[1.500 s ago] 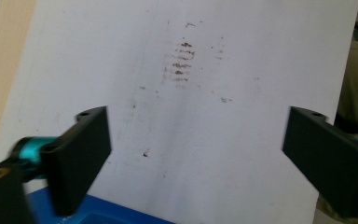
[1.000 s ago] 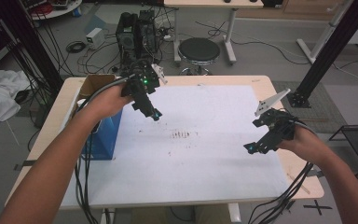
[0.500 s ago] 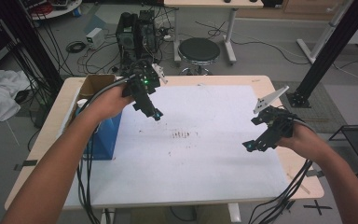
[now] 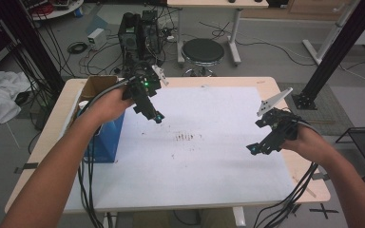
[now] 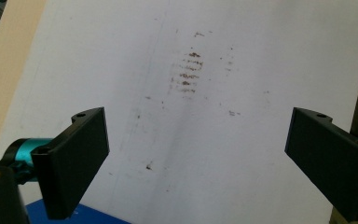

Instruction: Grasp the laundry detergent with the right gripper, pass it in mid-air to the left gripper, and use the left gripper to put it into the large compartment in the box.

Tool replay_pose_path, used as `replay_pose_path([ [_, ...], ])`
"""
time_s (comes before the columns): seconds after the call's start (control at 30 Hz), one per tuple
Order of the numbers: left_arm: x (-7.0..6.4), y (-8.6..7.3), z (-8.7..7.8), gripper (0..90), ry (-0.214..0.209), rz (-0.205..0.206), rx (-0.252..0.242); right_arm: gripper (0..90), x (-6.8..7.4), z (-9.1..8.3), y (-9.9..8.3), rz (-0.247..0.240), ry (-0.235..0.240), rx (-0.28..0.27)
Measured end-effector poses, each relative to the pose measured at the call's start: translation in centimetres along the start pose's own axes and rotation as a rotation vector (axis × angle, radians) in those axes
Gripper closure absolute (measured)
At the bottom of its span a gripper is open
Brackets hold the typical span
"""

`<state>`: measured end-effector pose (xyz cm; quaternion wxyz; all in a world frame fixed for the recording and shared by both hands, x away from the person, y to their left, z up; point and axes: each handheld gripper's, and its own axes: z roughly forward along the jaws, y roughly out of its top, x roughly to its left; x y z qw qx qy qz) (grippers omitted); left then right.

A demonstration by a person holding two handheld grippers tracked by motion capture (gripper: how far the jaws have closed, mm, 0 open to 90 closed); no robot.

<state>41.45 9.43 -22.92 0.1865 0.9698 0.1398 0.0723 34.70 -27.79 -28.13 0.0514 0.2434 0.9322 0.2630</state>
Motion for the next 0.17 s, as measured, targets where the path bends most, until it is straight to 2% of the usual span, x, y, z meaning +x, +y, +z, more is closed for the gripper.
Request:
replay_pose_path([
  [0.17,0.07,-0.07,-0.10,6.2,0.005,0.001,-0.001,0.9,-0.01,0.06,0.04,0.005,-0.003,0.000],
])
